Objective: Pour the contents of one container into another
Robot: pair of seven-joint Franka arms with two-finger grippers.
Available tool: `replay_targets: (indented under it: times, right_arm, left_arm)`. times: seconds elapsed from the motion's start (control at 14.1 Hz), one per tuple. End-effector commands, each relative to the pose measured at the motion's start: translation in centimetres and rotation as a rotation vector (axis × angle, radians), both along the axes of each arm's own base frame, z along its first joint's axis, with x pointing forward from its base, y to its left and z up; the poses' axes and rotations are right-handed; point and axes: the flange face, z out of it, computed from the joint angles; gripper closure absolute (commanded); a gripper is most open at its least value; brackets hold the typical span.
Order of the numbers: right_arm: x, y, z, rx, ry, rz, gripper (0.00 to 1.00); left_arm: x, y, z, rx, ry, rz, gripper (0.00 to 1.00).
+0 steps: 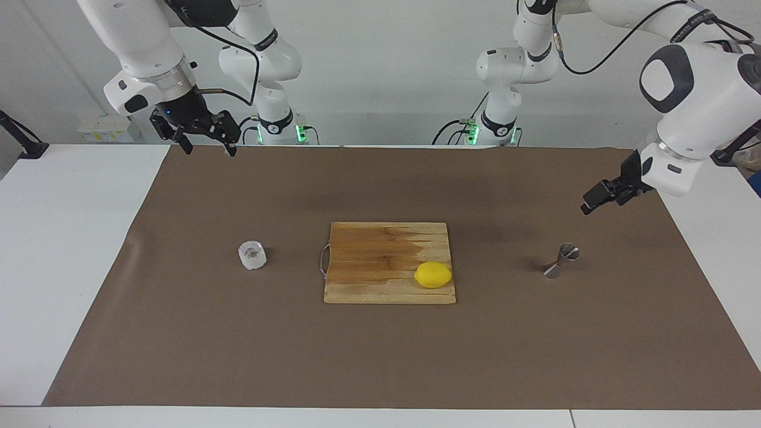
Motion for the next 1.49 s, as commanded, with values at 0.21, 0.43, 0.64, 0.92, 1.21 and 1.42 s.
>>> replay_targets:
  times: [0.21,0.43,0.64,0.92,1.21,1.42]
  right_arm:
    - [-0.1,0.1,0.0,0.024,0.002,-0.023,0.00]
    - [-0.1,0.1,0.0,0.024,0.002,-0.023,0.00]
    - [-0.1,0.1,0.0,0.024,0.002,-0.023,0.00]
    - [-0.1,0.1,0.0,0.024,0.002,-0.023,0.00]
    - [-0.1,0.1,0.0,0.024,0.002,-0.023,0.00]
    - [-0.1,0.1,0.0,0.024,0.002,-0.023,0.00]
  left_arm:
    - [5.2,5.4,-5.7,-0.108,0.138,0.478,0.00]
    - [6.6,8.2,-9.8,-0.162,0.205,0.657,0.00]
    - [7.9,11.2,-13.7,-0.252,0.243,0.820,0.00]
    - [4.5,11.3,-16.5,-0.355,0.381,1.018,0.00]
    - [2.0,11.1,-17.8,-0.339,0.442,1.107,0.00]
    - [2.0,11.6,-17.8,-0.362,0.464,1.174,0.00]
